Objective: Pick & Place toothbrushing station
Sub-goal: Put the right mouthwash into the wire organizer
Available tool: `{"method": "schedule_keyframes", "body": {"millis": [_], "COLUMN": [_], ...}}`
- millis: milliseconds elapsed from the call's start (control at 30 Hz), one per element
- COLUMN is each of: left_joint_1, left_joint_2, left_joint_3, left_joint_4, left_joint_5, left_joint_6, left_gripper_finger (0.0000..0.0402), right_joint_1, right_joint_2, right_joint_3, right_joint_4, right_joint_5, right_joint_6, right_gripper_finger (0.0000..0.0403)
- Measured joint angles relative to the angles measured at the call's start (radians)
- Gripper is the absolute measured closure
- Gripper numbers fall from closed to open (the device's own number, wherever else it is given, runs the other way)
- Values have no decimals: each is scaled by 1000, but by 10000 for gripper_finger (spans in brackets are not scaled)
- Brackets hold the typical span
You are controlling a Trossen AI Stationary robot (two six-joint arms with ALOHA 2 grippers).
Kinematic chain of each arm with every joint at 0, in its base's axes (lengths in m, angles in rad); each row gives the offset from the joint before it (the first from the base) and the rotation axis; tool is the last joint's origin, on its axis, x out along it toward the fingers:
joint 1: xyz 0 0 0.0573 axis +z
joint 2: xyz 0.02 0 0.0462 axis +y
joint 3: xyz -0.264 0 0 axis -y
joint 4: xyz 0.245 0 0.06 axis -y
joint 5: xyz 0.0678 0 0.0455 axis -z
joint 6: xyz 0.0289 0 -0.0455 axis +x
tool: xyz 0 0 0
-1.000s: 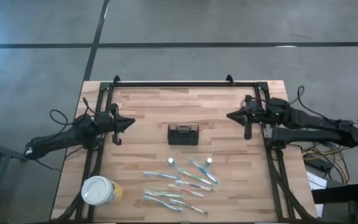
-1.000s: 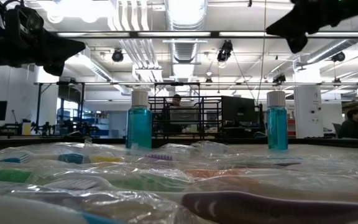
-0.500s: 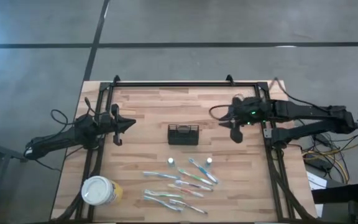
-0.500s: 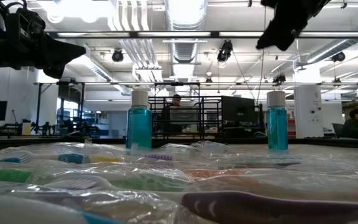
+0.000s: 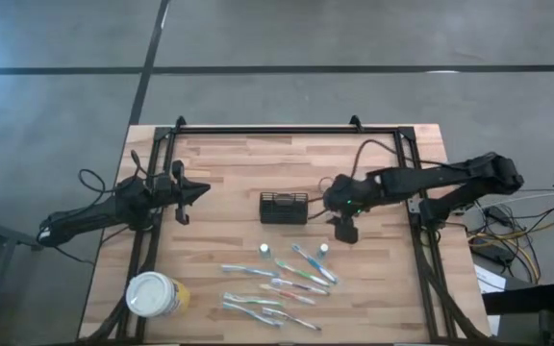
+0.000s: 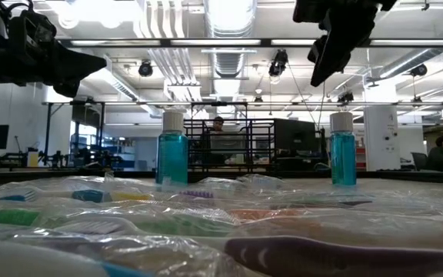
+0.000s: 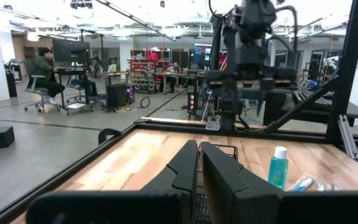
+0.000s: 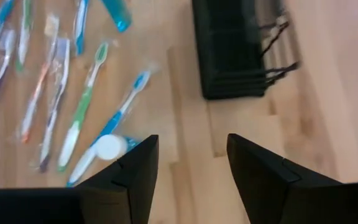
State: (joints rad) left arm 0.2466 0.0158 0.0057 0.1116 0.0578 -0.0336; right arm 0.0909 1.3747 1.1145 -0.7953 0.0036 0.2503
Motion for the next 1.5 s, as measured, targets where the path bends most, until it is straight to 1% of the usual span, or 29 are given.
{"method": "schedule_keyframes", "body": {"millis": [233,400,567,867,1100,1500], "left_joint_1": [0,-1,-1,0,0,0], "left_joint_2": [0,0,0,0,0,0], "left_joint_3": [0,0,0,0,0,0], "left_joint_4": [0,0,0,-1,0,-1], "left_joint_5": [0,1,1,4,4,5], "left_joint_6": [0,0,0,-2,-3,-18], "left_gripper_finger": [376,376,376,376,376,376], "right_joint_1": [66,109,144,177,182,182], "right_joint_2": [169,262,325,337,342,343], "right_joint_3": [155,239,283,272,249,187], "right_joint_4": [-172,-225,-252,-249,-237,-143], "right_joint_5": [0,-2,-6,-3,-3,0], "right_joint_6": [74,109,152,243,253,247], "right_gripper_finger": [213,213,213,213,213,213]}}
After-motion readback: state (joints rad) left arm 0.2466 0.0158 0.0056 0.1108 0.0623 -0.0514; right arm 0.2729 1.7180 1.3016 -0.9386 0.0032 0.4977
